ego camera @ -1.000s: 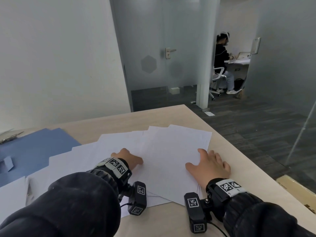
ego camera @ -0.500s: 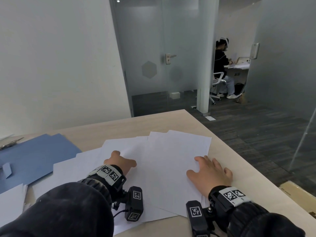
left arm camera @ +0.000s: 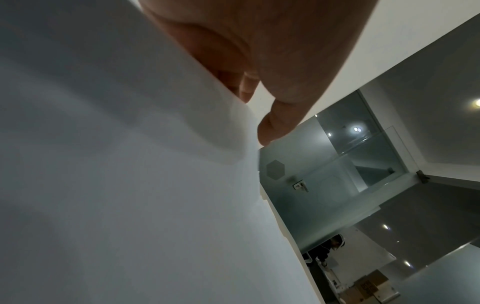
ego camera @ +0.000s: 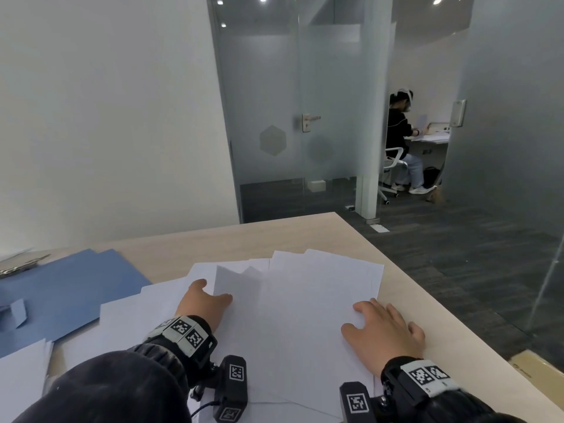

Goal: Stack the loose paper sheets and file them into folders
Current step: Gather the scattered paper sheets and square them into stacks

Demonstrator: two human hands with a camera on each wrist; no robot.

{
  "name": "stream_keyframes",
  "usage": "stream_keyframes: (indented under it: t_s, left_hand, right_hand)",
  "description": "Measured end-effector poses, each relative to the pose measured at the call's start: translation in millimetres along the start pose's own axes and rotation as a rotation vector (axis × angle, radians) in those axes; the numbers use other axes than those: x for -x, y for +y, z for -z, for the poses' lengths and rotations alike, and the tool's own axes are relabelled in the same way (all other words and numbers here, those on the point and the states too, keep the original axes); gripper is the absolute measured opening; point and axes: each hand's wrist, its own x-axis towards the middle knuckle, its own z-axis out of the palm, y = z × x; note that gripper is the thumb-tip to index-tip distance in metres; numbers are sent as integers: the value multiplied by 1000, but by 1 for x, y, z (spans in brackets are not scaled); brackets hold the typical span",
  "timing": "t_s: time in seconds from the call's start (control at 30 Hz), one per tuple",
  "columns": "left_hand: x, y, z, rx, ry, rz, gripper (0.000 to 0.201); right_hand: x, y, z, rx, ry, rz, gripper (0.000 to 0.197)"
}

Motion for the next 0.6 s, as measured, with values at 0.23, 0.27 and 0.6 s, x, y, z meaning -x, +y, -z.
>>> stream_keyframes:
  t_s: [0.23,0.27,0.6]
  left_hand:
    - [9,-18,18,74,-240,50,31]
    - [12,-21,19,91,-254,67,31]
    - [52,-35,25,421,-629,326,37]
  right_hand:
    - [2,1,0,-9,3,-14,71]
    - [3,1,0,-16,7,-10,70]
    - [27,9,10,-25,-91,71,64]
